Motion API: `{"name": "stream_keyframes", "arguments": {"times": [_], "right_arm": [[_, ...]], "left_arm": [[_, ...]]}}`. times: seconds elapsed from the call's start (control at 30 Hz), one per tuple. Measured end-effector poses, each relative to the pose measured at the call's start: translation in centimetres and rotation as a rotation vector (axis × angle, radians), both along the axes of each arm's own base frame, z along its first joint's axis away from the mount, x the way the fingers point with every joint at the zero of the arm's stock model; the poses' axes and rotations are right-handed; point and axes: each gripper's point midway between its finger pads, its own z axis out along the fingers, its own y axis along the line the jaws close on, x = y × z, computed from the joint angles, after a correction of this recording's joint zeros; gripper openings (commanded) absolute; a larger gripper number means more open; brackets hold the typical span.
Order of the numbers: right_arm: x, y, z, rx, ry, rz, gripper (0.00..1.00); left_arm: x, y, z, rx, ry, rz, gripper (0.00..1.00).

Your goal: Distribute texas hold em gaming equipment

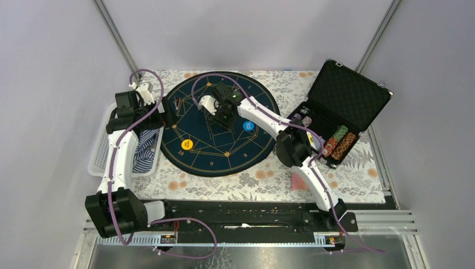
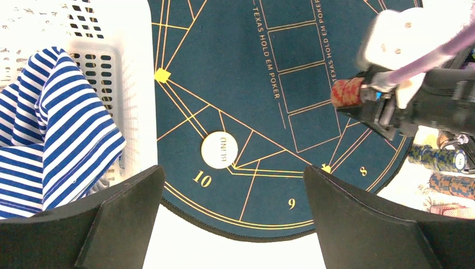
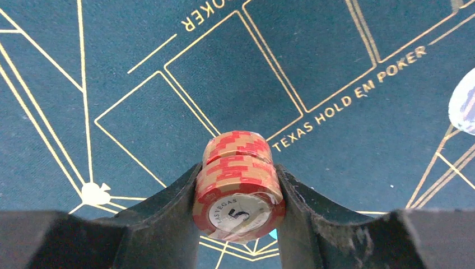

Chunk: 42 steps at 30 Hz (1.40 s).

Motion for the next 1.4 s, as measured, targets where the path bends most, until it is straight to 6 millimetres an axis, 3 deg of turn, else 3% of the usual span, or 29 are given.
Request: {"name": "stream_keyframes", "arguments": {"times": [0.17, 0.6, 0.73, 0.97, 1.4], "right_arm": [[-0.2, -0.2, -2.4, -0.032, 0.031, 0.000, 0.31], [0.1, 0.0, -3.9, -0.029, 0.025, 0.005, 0.45], [0.1, 0.1, -4.0, -0.028, 0.023, 0.006, 0.55], [0.6, 0.6, -3.8, -0.006, 0.002, 0.011, 0.84], [-0.7, 1.1, -3.2, 0.056, 0.068, -0.006, 0.85]], "left_arm": [[0.0, 0.0, 0.1, -0.015, -0.001, 0.001, 0.99], [0.0, -0.1, -0.2, -0.031, 0.010, -0.008, 0.99], [0.1, -0.2, -0.4, -0.036, 0.016, -0.011, 0.99], [0.1, -0.2, -0.4, -0.038, 0.017, -0.013, 0.99], [0.1, -0.3, -0.4, -0.043, 0.016, -0.025, 0.99]]}}
